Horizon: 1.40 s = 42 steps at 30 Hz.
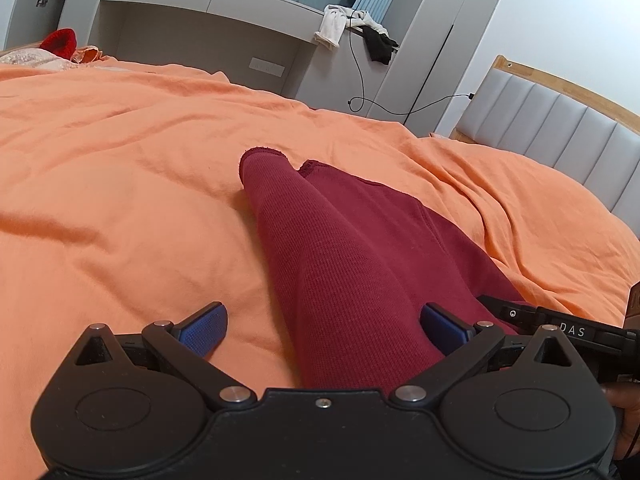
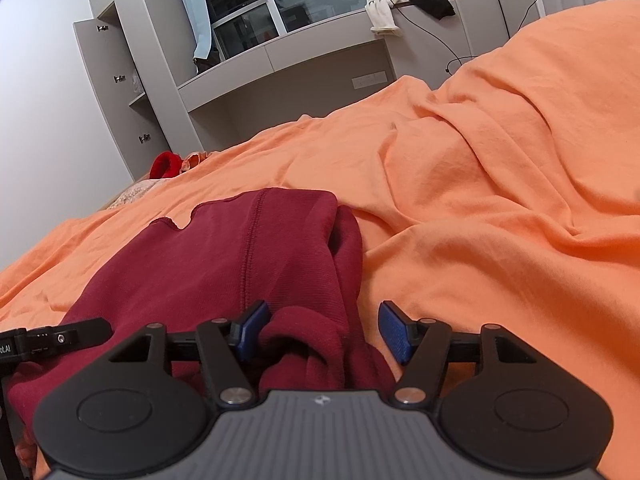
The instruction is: Fold small clothes
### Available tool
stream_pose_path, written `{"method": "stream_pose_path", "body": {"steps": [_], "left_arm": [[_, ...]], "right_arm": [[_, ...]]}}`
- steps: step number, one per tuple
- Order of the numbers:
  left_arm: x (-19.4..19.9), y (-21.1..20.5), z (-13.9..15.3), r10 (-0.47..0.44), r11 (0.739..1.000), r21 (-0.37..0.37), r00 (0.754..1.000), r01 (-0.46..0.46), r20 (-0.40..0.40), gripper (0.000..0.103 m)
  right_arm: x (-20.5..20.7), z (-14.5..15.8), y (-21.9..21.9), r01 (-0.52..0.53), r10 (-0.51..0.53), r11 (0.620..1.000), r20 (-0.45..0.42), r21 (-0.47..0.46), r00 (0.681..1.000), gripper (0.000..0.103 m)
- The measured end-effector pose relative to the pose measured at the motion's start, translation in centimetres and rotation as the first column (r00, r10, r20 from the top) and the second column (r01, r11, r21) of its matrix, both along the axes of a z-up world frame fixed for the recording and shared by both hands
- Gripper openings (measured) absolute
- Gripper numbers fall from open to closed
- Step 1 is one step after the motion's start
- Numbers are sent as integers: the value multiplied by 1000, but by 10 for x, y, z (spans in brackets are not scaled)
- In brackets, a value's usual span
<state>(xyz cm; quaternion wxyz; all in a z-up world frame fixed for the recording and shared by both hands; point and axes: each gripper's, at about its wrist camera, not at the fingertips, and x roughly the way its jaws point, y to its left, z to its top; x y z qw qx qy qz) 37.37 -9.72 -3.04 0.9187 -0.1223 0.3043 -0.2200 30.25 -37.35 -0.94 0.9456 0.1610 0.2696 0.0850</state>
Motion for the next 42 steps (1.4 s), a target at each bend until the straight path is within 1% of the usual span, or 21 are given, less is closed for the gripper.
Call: {"method": "stream_pose_path", "body": {"steps": [42], "left_arm": [[5,-3,5,-2,1000,15,1000,2,-19,103]], "right_arm": [[0,3,7,21,-21,999,-3,-33,1000,67]]}}
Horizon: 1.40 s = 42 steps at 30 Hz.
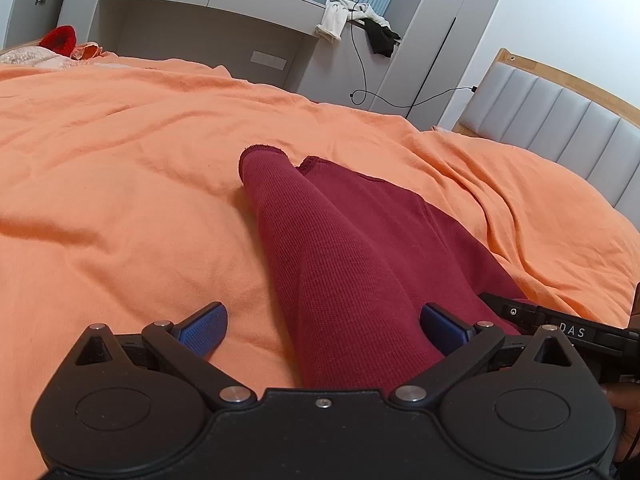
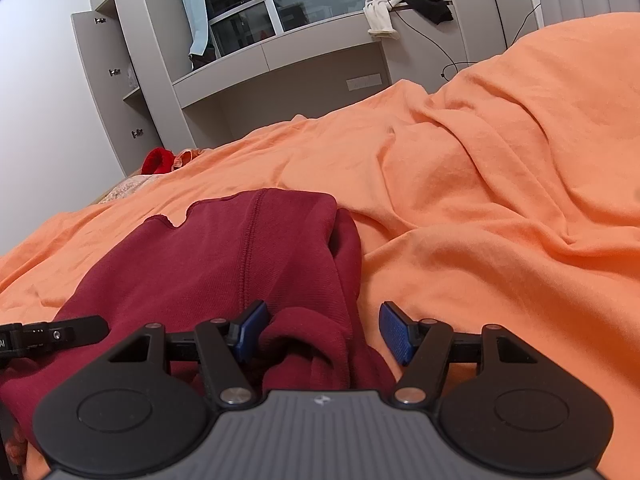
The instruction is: Fold small clothes
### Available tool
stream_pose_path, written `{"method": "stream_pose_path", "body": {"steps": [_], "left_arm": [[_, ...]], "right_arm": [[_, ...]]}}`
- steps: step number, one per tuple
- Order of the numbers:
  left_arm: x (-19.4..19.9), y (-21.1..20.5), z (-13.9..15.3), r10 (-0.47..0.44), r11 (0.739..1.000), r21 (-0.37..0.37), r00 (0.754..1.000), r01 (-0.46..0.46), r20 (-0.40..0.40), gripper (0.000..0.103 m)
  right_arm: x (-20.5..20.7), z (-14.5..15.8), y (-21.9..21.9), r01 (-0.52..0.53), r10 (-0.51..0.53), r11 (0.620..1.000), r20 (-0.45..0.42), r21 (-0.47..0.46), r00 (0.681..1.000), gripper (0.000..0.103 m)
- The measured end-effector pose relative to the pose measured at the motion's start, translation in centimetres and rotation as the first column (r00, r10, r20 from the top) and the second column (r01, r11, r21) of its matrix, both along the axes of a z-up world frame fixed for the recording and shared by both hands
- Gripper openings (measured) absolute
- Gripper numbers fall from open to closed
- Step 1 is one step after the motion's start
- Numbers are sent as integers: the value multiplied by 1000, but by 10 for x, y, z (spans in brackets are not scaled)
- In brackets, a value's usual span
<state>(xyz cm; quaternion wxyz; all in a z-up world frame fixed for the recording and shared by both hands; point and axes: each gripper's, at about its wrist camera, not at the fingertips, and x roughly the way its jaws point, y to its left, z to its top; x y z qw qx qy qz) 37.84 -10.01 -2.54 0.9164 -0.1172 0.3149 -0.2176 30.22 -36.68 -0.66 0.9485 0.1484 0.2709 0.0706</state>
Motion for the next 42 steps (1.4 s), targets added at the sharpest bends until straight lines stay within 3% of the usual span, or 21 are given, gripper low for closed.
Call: {"method": "stream_pose_path", "body": {"steps": [9,13,21,25,36,39,41,42], "left_arm": [[0,0,0,0,1000,1,1000,0,0,103],[1,-2,0,1,1000,6,1000,-1,-6,103],[10,-13,6,8,999,34,998,-6,-59,102],[15,-13,8,-16,998,59,996,21,-87,102],[28,-5,7,-113,992,40,983,119,-142,102],[30,-7,8,-122,991,40,981,130,-152,99],[30,-7,9,-127,991,29,980,133,-155,90],[29,-8,10,-137,990,12,978,140,-156,74]], "right_arm": [[0,0,0,0,0,1000,1,-1,1000,67],[0,2,3,-17,17,1000,8,-2,1000,53],[0,5,6,-22,22,999,14,-26,1000,45],[-3,9,16,-20,22,998,23,-64,1000,41],[-5,16,23,-33,35,994,25,-102,999,36],[-5,16,25,-33,36,993,25,-111,999,36],[-5,16,25,-32,35,993,27,-114,999,34],[-5,16,26,-30,34,993,31,-114,999,32]]}}
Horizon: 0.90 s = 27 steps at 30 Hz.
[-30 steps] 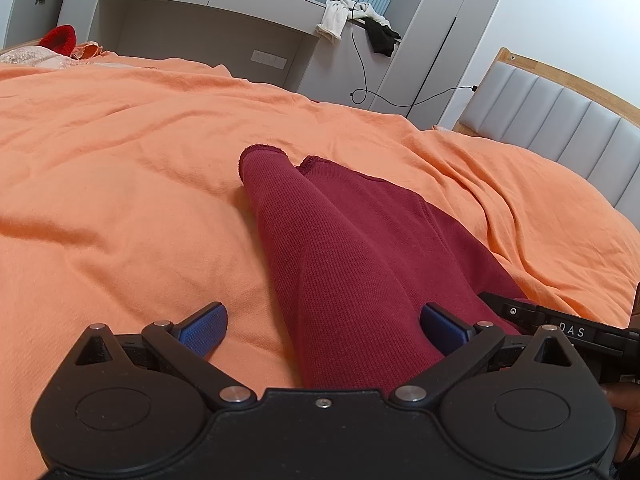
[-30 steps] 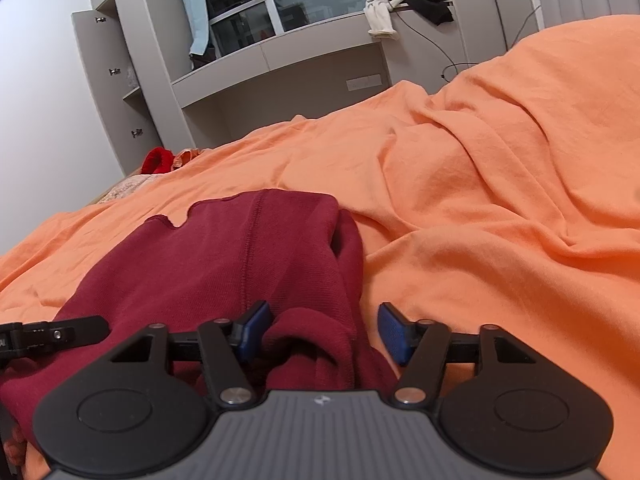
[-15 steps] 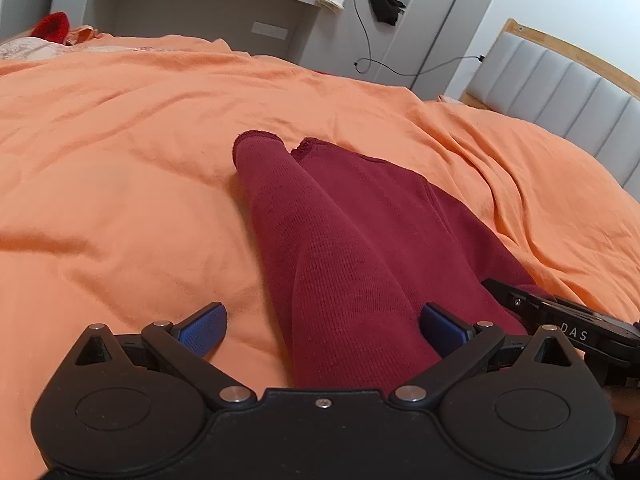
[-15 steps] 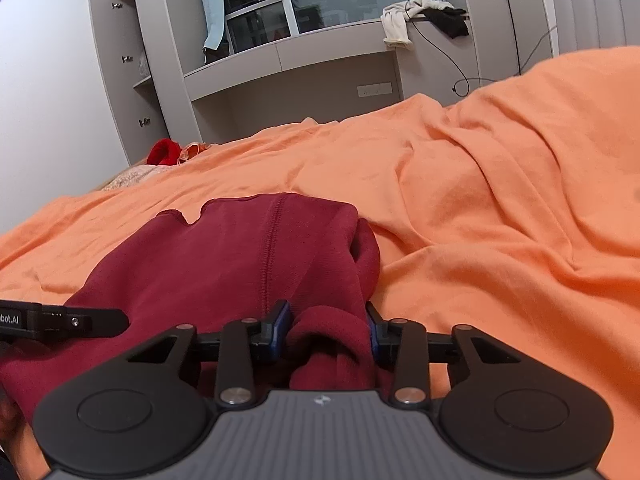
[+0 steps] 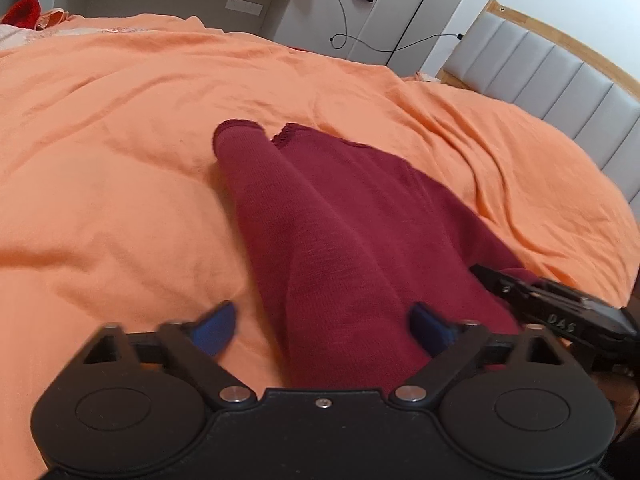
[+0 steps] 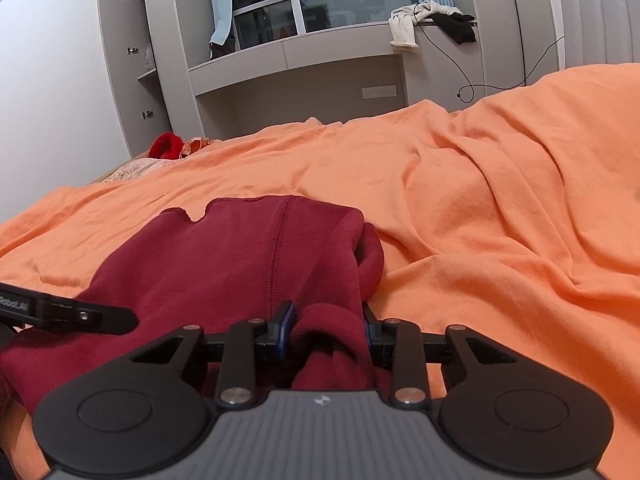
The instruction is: Fold small clothes
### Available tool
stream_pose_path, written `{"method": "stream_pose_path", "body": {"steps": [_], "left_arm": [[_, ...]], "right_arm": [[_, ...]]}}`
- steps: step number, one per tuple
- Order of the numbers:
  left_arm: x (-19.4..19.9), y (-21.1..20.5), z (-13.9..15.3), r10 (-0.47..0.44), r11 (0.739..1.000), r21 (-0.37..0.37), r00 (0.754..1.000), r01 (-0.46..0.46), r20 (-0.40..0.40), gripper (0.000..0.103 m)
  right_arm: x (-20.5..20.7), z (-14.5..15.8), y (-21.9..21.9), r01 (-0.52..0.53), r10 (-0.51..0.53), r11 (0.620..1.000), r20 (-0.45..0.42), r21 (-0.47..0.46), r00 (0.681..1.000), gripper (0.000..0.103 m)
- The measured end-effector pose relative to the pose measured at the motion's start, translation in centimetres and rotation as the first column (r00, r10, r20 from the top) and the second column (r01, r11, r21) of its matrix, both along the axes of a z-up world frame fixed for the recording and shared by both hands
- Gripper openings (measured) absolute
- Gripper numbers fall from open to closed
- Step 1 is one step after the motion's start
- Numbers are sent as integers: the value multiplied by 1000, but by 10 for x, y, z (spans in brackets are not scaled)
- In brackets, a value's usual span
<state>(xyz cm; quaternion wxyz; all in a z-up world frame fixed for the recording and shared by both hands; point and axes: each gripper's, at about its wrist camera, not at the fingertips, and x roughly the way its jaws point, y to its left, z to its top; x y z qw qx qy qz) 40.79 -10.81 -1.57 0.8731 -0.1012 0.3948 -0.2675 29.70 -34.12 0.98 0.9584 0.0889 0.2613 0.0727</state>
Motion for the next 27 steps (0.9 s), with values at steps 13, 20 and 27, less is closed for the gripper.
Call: {"method": "stream_pose_path", "body": {"steps": [13,20,27], "left_arm": [[-26,-25,33,24,995,91,979,-43,203,19],[-45,-24,59,20,980,179,929,-92,369,19],[-48,6,71,91,956,206,881,-208,464,19]], "right_arm": [[-7,22,16,26,-19,999,157,-43,987,22],[1,37,41,10,0,999,273,-33,962,21],[31,45,80,-30,39,999,335,-33,941,21]]}}
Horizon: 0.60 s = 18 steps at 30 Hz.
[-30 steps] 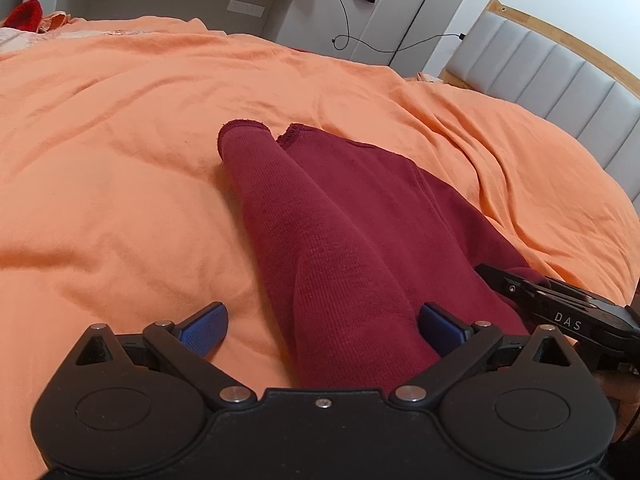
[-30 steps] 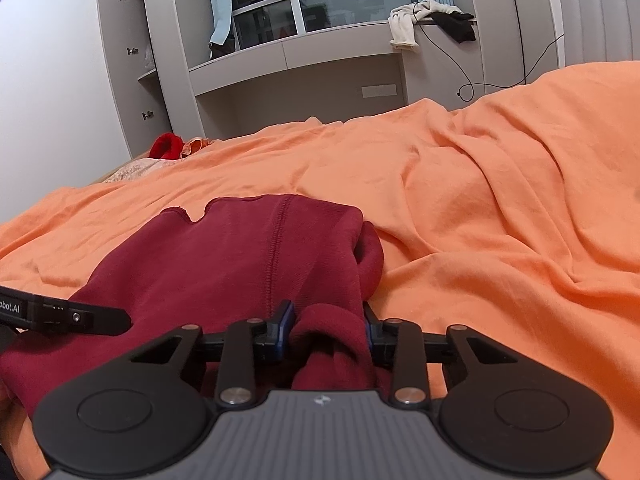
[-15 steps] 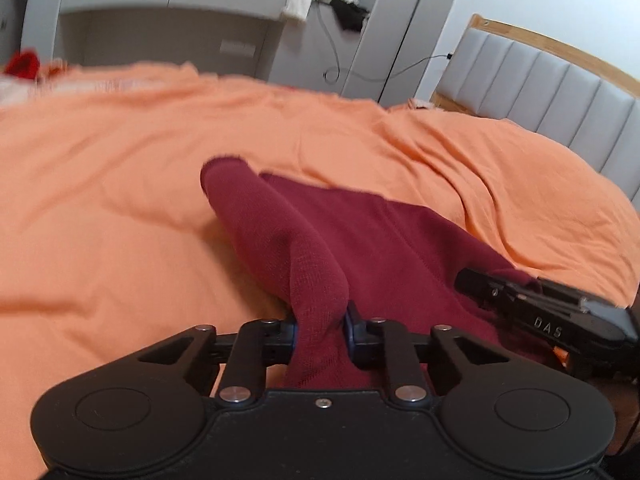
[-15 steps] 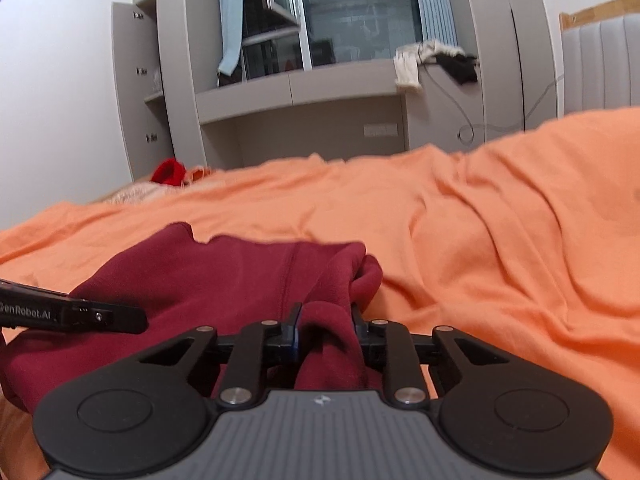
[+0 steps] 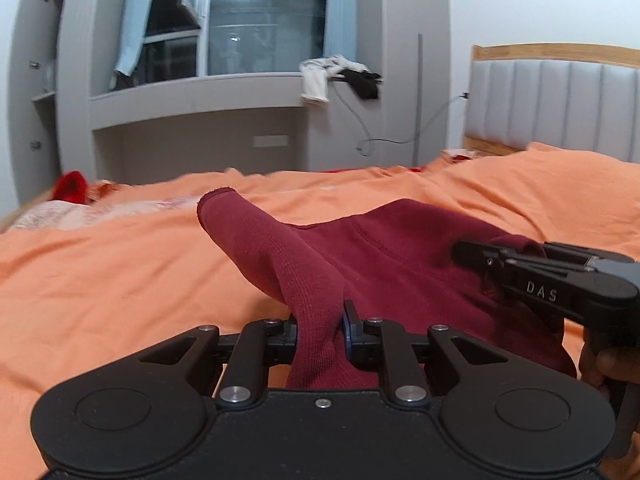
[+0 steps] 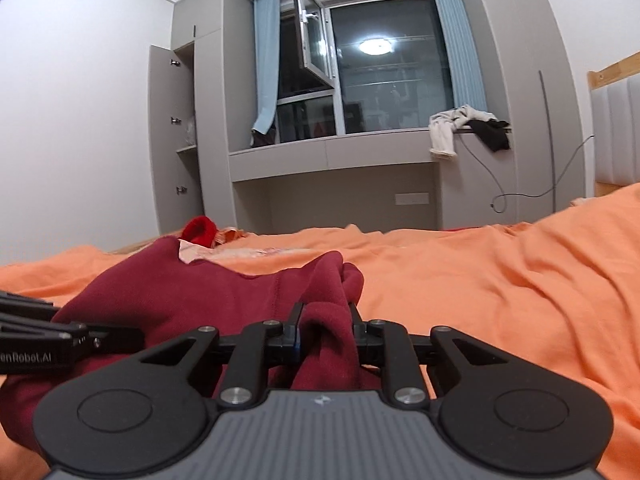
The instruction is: Fold small clothes
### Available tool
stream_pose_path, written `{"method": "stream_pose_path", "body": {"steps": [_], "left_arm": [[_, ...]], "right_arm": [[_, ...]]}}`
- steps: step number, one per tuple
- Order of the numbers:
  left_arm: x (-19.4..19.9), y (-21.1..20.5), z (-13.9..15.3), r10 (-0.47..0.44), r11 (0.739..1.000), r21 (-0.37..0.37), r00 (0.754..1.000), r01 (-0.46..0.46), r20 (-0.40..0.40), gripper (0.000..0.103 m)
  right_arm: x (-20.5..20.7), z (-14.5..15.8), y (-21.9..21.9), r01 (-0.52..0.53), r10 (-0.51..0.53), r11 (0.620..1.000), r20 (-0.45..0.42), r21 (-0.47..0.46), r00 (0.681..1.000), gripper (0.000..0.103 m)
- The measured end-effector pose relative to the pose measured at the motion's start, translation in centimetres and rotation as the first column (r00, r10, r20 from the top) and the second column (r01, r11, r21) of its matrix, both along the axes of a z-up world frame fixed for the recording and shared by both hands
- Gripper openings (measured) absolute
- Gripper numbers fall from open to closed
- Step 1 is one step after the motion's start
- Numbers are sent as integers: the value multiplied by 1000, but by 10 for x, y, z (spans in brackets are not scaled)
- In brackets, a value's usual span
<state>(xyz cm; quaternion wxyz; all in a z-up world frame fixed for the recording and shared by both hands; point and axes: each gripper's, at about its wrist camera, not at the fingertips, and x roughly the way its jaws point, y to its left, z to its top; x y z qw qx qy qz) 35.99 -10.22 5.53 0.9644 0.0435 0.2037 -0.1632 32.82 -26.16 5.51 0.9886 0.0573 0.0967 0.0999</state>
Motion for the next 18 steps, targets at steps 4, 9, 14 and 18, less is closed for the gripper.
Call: {"method": "stream_pose_path", "body": {"steps": [4,9,14,18], "left_arm": [[12,19,-3,59,998,-18,997,-60,-40,19],[20,38,-18,80,997,-13,989,-82,-124,21],[20,39,-25,84,996,7,988,-83,-130,22],[18,39,-28,88,996,14,987,-87,-131,24]], "right_arm": [[18,-5,19,-33,32,999,-20,-27,999,21],[30,-19,22,-37,33,998,-92,-44,995,22],[33,-26,16,-24,24,1000,-140,2,990,24],[33,-28,13,-17,18,1000,-155,11,988,27]]}}
